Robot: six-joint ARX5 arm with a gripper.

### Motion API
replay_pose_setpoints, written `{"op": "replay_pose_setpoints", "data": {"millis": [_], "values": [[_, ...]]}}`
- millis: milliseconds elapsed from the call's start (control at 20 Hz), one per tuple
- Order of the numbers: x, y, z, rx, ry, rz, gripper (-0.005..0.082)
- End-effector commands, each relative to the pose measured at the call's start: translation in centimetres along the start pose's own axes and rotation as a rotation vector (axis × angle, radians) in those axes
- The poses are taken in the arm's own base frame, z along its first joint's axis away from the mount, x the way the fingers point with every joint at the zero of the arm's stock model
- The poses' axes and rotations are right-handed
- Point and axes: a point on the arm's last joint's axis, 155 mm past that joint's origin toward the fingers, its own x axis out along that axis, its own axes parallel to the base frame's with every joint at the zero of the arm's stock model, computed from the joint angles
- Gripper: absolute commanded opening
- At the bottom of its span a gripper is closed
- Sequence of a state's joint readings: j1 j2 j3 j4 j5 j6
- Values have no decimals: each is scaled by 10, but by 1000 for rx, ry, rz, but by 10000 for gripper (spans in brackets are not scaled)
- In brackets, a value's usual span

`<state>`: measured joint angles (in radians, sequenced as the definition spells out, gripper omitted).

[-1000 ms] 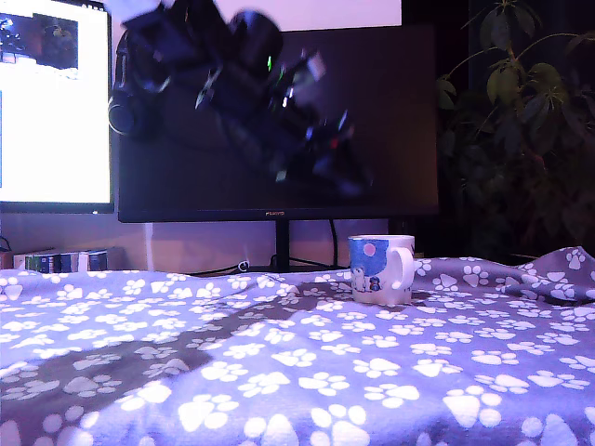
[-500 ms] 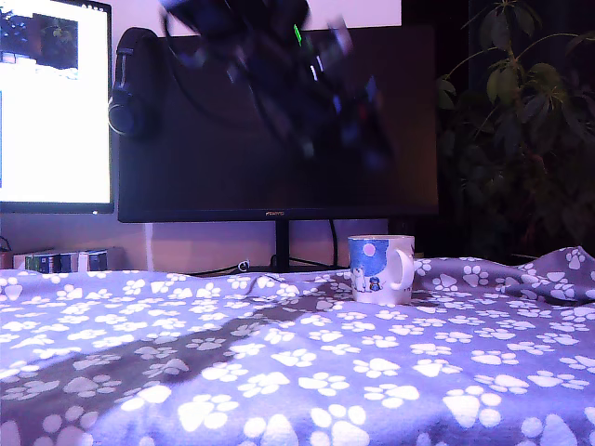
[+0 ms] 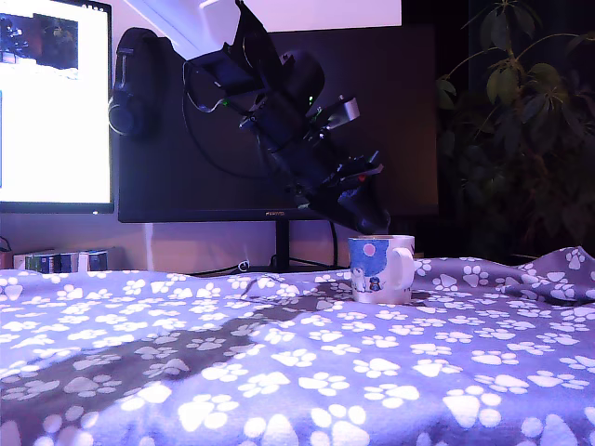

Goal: Pick up the coffee capsules on the table and drop them inside the coffee cup

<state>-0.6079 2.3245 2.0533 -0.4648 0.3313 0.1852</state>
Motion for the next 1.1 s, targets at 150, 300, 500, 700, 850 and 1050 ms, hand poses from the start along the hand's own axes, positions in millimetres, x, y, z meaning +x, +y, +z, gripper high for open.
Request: {"op": "replay_pose_setpoints", "data": {"millis": [150, 300, 500, 700, 850, 1050], "values": [[1, -3, 0, -1, 6, -4, 181], [1, -2, -1, -4, 8, -3, 182], [1, -1, 2, 1, -3, -1, 211], [1, -1, 1, 0, 0, -2, 632], [1, -2, -3, -6, 17, -5, 662], [0, -2, -6, -14, 29, -7, 662]]}}
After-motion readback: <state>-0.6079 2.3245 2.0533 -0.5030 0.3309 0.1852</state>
